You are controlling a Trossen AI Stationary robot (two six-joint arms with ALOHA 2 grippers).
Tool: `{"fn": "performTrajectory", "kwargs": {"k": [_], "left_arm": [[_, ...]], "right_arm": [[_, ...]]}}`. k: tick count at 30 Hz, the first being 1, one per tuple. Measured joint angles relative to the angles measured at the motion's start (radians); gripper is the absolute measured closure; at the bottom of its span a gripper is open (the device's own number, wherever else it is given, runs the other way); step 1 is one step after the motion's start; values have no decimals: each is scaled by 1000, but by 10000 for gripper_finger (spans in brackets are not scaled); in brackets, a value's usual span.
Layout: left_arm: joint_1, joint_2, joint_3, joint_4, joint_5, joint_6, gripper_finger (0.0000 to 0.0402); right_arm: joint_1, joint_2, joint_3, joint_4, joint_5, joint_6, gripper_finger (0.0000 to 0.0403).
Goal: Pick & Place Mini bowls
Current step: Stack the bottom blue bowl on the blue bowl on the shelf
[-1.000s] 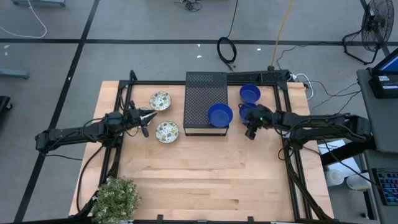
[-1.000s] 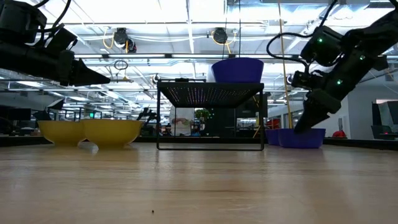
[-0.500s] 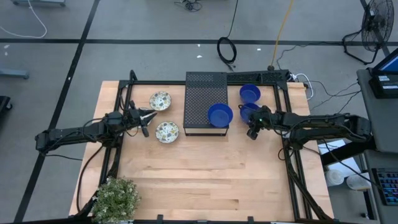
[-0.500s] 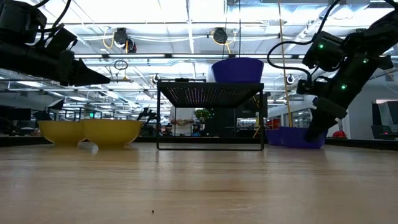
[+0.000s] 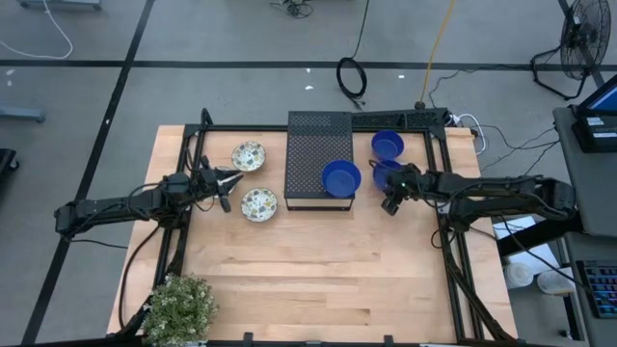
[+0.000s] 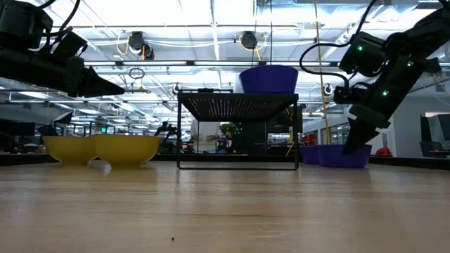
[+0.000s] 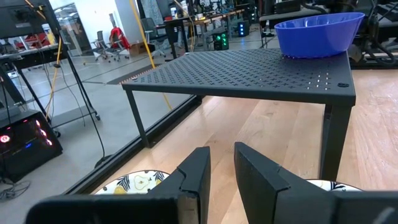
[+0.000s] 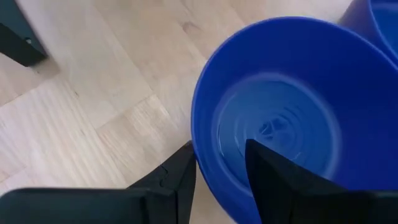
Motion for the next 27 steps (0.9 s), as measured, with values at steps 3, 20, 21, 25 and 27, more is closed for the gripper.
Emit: {"fn": "performTrajectory", "kwargs": {"k": [3, 20, 21, 25, 27], "left_arm": [[0, 0, 0, 0, 0, 0, 325], [0, 0, 0, 0, 0, 0, 325], [0, 0, 0, 0, 0, 0, 325], [0, 0, 0, 0, 0, 0, 325], [0, 0, 0, 0, 0, 0, 325]], "right_arm": [[0, 0, 13, -38, 0, 32, 275], [32, 0, 18, -42, 0, -39, 275], [37, 0, 18, -42, 0, -47, 275], [46, 0, 18, -44, 0, -78, 275], [47, 0, 18, -49, 0, -89, 275]]}}
